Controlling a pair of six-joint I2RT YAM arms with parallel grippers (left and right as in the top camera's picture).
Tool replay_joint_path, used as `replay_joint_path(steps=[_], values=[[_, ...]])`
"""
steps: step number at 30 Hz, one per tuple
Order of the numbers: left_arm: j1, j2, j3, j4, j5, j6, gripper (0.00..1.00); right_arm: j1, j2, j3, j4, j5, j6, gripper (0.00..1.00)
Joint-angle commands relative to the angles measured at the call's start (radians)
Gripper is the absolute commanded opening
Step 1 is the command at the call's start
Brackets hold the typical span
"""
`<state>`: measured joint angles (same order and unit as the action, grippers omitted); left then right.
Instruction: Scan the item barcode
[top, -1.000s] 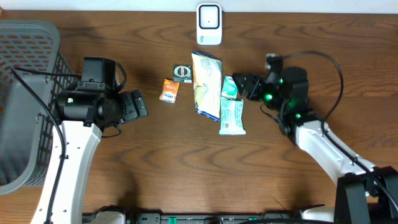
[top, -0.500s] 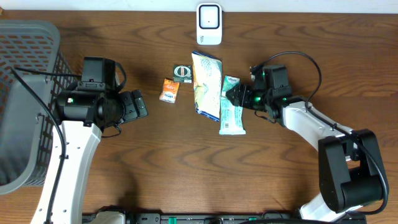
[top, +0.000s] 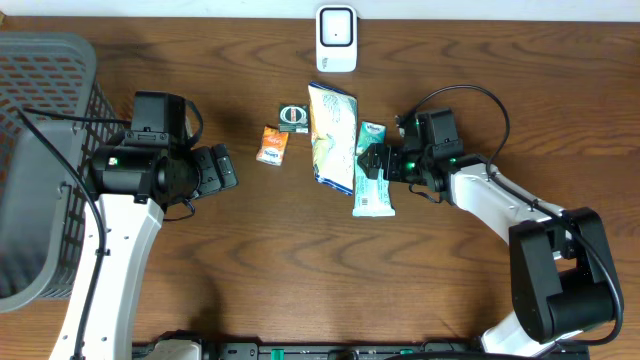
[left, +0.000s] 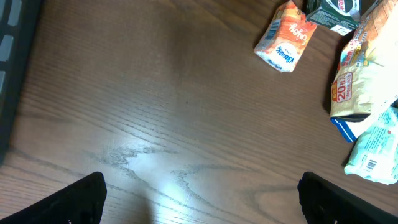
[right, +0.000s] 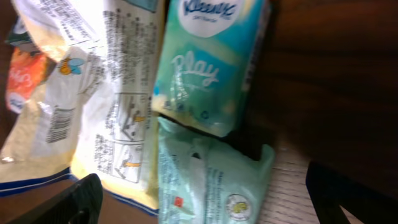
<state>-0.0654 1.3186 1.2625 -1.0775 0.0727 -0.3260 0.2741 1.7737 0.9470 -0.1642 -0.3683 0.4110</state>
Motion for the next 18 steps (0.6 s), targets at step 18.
replay_joint_path(steps=[18], values=[[0.005,0.0,0.001,-0.005,-0.003,-0.009,0.98,0.049,0.158,0.002,0.066,-0.104,-0.013,0.73]])
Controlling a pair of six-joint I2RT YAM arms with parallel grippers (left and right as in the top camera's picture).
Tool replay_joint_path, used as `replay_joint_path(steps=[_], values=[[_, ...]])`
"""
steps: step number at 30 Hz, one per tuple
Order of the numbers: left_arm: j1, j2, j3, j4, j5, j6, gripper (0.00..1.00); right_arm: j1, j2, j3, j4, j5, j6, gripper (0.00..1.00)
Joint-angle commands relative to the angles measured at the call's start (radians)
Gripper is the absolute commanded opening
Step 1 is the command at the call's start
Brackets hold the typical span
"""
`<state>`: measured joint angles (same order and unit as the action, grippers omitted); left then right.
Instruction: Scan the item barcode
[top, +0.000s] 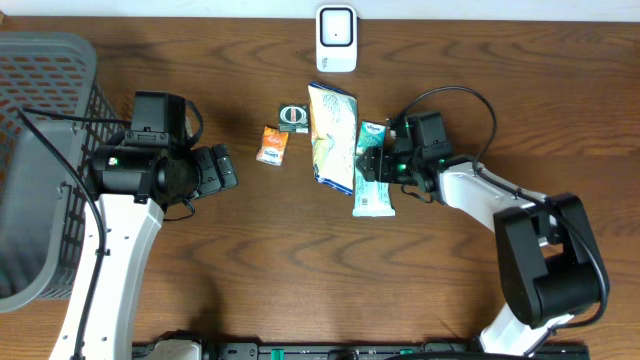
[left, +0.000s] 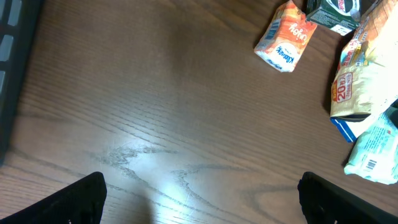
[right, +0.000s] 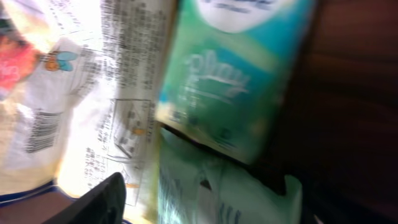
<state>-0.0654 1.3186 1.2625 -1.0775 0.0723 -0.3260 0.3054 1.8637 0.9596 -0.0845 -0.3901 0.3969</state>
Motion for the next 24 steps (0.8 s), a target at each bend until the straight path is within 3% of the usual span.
replay_joint_path(steps=[1,8,12,15,19,24], values=[[0.005,0.0,0.001,-0.005,-0.003,-0.009,0.98,0.018,0.076,-0.01,-0.016,-0.082,0.007,0.69],[0.005,0.0,0.001,-0.005,-0.002,-0.009,0.98,0.016,0.081,-0.01,-0.021,-0.08,0.01,0.38],[0.005,0.0,0.001,-0.005,-0.003,-0.009,0.98,0.016,0.081,-0.01,-0.032,-0.08,0.01,0.29],[0.005,0.0,0.001,-0.005,-0.003,-0.009,0.98,0.013,0.078,-0.01,-0.036,-0.08,0.01,0.3],[0.005,0.0,0.001,-0.005,-0.003,-0.009,0.98,-0.011,0.061,-0.01,-0.064,-0.08,0.01,0.39],[0.005,0.0,0.001,-0.005,-0.003,-0.009,0.98,-0.063,0.007,-0.01,-0.108,-0.085,0.009,0.57]])
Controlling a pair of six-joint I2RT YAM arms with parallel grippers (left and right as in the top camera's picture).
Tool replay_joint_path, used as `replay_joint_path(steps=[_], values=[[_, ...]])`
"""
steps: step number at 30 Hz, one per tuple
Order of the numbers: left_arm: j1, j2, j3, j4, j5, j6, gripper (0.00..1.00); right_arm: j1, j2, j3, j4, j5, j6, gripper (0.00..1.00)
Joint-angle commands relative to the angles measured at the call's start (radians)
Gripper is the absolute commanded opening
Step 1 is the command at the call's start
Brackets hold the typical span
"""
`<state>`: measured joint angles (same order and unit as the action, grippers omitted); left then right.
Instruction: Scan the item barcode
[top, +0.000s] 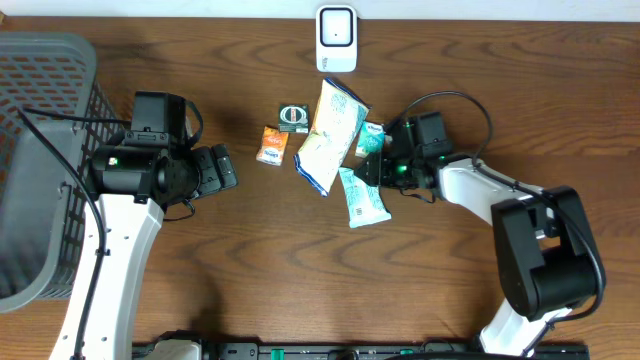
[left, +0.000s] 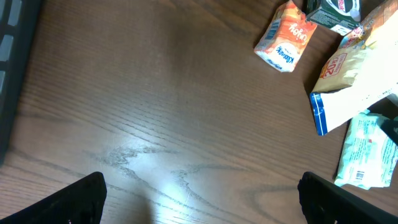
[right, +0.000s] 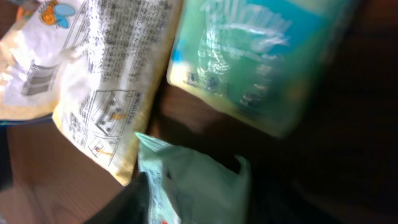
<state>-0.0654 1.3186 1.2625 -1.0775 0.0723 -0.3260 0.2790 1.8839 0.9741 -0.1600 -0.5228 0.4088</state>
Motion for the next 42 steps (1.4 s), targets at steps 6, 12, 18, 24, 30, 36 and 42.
replay_joint_path(steps=[6,12,18,24,30,36,42], values=[[0.005,0.0,0.001,-0.005,-0.003,-0.009,0.97,-0.056,-0.084,-0.024,-0.068,-0.027,-0.091,0.63],[0.005,0.0,0.001,-0.005,-0.003,-0.009,0.98,-0.01,-0.071,-0.024,-0.091,-0.034,-0.1,0.63],[0.005,0.0,0.001,-0.005,-0.003,-0.009,0.98,0.061,-0.05,-0.024,-0.142,0.108,-0.047,0.65],[0.005,0.0,0.001,-0.005,-0.003,-0.009,0.98,0.117,-0.049,-0.025,-0.147,0.114,-0.039,0.56],[0.005,0.0,0.001,-0.005,-0.003,-0.009,0.98,0.134,-0.049,-0.026,-0.147,0.129,-0.039,0.16],[0.005,0.0,0.001,-0.005,-0.003,-0.009,0.98,0.127,-0.053,-0.025,-0.143,0.111,-0.039,0.01],[0.005,0.0,0.001,-0.005,-0.003,-0.009,0.98,0.07,-0.116,-0.024,-0.144,0.006,-0.04,0.01]])
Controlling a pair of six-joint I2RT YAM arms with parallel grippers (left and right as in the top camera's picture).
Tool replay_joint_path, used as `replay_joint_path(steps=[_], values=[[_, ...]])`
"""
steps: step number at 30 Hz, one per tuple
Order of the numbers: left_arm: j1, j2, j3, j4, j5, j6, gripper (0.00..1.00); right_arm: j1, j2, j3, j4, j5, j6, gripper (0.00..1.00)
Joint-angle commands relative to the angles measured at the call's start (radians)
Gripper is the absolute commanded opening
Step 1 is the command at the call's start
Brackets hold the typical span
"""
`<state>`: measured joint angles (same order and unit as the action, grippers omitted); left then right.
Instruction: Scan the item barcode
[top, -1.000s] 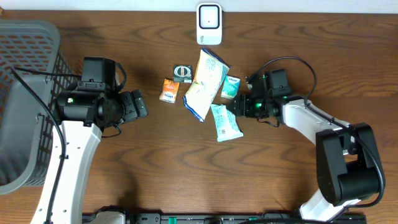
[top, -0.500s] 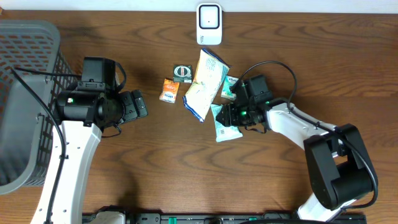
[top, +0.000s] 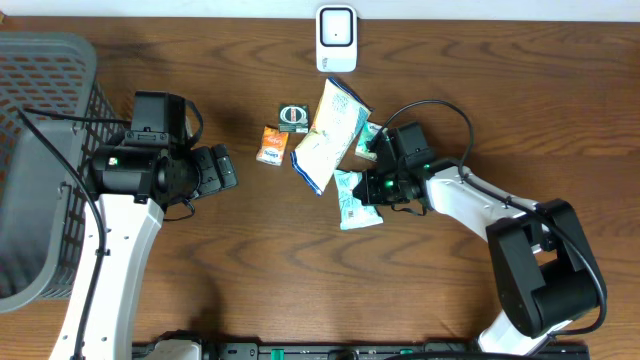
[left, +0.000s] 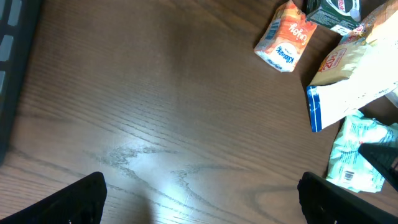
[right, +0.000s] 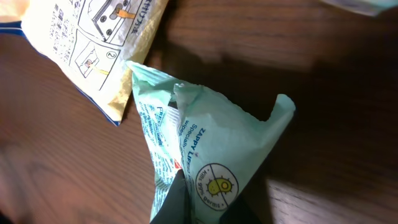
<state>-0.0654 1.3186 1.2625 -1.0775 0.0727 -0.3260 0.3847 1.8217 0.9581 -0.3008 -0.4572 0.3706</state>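
A mint-green wipes pack (top: 352, 198) lies in the middle of the table, its end bunched up. My right gripper (top: 374, 187) is shut on that end. In the right wrist view the pack (right: 205, 124) rises in a pinched fold between the dark fingers (right: 186, 202) of the gripper (right: 214, 205). The white scanner (top: 336, 39) stands at the far edge, well beyond the pack. My left gripper (top: 218, 168) is open over bare wood at the left, its fingers (left: 74, 199) far apart around the gripper's middle (left: 199, 202). The pack's barcode end (left: 354, 168) shows in the left wrist view.
A yellow-white snack bag (top: 325, 136) lies tilted just left of the pack. A teal tissue pack (top: 371, 133) peeks out behind my right gripper. An orange packet (top: 272, 145) and a small dark box (top: 293, 117) lie further left. A grey basket (top: 40, 150) fills the left edge.
My right gripper has moved left and nearer the front edge and has shut on the wipes pack, which has shifted with it and is now bunched. The left arm has not moved.
First my right gripper was open above the tissue pack and wipes pack, with the snack bag lying straight. It then sat closer to them. Later the snack bag was turned leftward and the wipes pack shifted. Now the gripper pinches the wipes pack.
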Motion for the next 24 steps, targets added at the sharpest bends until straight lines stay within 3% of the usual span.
replay_joint_path(steps=[1,10,24], values=[[0.005,0.0,0.001,-0.005,-0.003,-0.009,0.98,-0.049,-0.073,-0.008,-0.003,-0.077,-0.002,0.01],[0.005,0.0,0.001,-0.005,-0.003,-0.009,0.98,-0.166,-0.304,-0.008,-0.002,-0.198,-0.002,0.01],[0.005,0.0,0.001,-0.005,-0.003,-0.009,0.98,-0.172,-0.57,-0.008,0.009,-0.288,-0.004,0.01]])
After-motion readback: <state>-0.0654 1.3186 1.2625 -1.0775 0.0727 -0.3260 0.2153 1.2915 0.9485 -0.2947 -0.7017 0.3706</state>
